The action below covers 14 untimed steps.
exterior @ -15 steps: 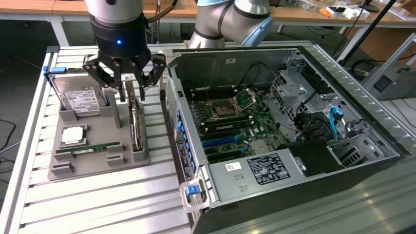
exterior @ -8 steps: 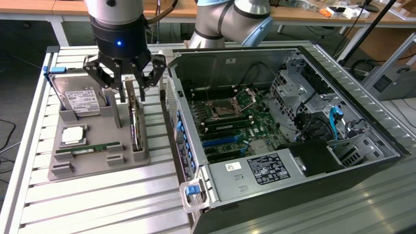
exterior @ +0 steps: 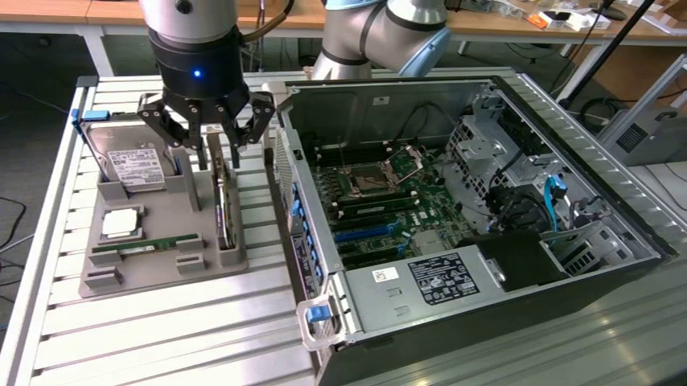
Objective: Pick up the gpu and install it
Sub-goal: 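Pick up the gpu and move the gpu toward the slot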
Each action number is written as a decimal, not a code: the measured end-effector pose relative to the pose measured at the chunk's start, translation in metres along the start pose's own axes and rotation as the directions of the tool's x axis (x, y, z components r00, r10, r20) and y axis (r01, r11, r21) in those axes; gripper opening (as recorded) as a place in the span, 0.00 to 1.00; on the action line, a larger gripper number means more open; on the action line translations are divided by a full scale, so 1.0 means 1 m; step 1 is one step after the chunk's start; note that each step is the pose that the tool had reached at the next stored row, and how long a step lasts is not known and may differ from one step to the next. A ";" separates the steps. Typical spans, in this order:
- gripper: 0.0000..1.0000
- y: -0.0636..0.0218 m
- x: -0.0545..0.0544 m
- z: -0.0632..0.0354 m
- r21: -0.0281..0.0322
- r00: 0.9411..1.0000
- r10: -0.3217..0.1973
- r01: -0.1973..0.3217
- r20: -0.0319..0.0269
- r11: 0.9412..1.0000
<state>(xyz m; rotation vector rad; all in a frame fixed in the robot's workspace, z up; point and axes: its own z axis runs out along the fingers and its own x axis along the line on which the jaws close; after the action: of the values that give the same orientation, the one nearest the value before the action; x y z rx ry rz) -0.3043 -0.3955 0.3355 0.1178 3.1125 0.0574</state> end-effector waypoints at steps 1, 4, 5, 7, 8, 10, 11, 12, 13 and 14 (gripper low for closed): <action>0.44 0.0000 0.000 0.0002 0.000 1.000 0.000 0.000 0.000 1.000; 0.44 0.0000 0.000 0.0011 0.000 1.000 0.000 0.000 0.000 1.000; 0.44 -0.0001 0.000 0.0013 0.000 1.000 0.000 0.000 0.000 1.000; 0.44 -0.0001 0.000 0.0020 0.000 1.000 0.000 0.000 0.000 1.000; 0.44 -0.0001 0.000 0.0023 0.000 1.000 0.000 0.000 0.000 1.000; 0.44 -0.0001 0.000 0.0030 0.000 1.000 0.000 0.000 0.000 1.000; 0.44 -0.0001 0.000 0.0033 0.000 1.000 0.000 0.000 0.000 1.000; 0.44 -0.0002 0.000 0.0037 0.000 1.000 0.000 0.000 0.000 1.000; 0.44 -0.0002 0.000 0.0039 0.000 1.000 0.000 0.000 0.000 1.000; 0.44 -0.0002 0.000 0.0042 0.000 1.000 0.000 0.000 0.000 1.000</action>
<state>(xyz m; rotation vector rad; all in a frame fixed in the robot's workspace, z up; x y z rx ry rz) -0.3043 -0.3955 0.3313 0.1178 3.1124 0.0573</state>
